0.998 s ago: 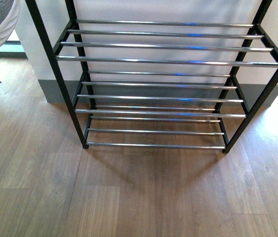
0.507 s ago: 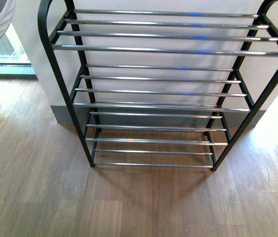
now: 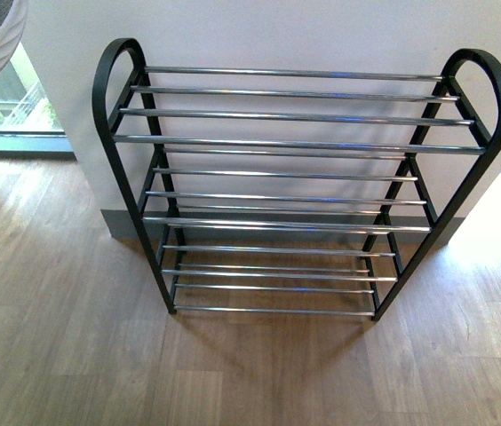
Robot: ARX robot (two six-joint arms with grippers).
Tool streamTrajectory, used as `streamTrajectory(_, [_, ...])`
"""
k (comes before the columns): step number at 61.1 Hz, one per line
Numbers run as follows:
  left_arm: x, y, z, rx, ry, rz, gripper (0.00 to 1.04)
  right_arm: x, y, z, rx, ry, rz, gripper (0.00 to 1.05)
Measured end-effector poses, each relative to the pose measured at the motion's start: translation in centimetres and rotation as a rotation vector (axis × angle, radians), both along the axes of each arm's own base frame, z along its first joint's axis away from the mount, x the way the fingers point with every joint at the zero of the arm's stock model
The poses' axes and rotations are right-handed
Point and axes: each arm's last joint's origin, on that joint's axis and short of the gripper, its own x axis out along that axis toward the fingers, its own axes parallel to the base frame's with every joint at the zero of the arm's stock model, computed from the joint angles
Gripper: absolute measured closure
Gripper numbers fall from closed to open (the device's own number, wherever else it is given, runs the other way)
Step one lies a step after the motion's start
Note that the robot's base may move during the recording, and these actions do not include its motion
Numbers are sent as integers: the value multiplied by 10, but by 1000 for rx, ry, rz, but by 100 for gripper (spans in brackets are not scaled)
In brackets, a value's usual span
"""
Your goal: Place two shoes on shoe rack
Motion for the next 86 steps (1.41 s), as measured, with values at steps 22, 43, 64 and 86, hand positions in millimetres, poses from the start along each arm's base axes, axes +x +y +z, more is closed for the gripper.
streamTrajectory(22, [0,0,0,0,0,0,103,0,1,0,-132,-142,30,103])
streamTrajectory(43, [0,0,0,0,0,0,103,45,32,52,7,-134,46,103])
streamTrajectory(64, [0,0,0,0,0,0,103,139,109,90,104,-98,47,103])
streamTrajectory(86, [0,0,0,0,0,0,103,209,115,22,90,60,-136,103])
